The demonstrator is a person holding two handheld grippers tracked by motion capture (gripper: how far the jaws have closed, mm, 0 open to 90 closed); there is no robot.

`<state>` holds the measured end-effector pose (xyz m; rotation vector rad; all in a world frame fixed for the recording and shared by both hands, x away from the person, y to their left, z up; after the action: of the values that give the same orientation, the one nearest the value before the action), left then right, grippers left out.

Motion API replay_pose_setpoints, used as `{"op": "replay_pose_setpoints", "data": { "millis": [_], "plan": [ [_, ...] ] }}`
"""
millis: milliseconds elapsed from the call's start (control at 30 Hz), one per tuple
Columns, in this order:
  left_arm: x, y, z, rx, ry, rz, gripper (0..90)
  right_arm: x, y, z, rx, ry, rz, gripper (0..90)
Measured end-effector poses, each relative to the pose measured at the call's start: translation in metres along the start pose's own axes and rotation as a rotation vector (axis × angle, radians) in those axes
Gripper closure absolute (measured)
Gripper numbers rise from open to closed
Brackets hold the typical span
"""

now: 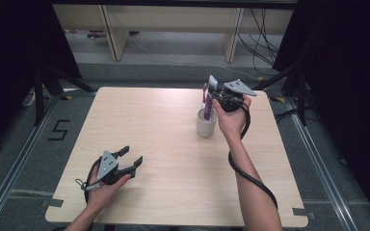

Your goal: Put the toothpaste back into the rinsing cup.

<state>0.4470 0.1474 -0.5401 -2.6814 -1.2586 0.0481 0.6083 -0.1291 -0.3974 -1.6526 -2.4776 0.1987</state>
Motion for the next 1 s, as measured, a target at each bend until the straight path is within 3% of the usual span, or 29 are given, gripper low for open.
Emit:
{"op": "replay_pose_setpoints", "data": {
  "millis": [1000],
  "plan": [
    [0.0,0.001,0.0,0.008,0.005,0.004,33.2,-0.003,0.014,0.031,0.056,-0.003,0.01,79.3]
  ]
}}
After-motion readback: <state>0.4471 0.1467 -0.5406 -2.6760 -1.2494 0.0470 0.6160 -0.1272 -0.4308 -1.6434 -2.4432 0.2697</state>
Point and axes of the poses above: each handheld gripper's, and its own axes: y roughly forward along the jaws, z roughly out of its underside, x roughly to its left, the point moved 10 cm from there along y, roughly forward along the jaws, and after that the axes turned 4 degrees about z, right-handed, at the moved point
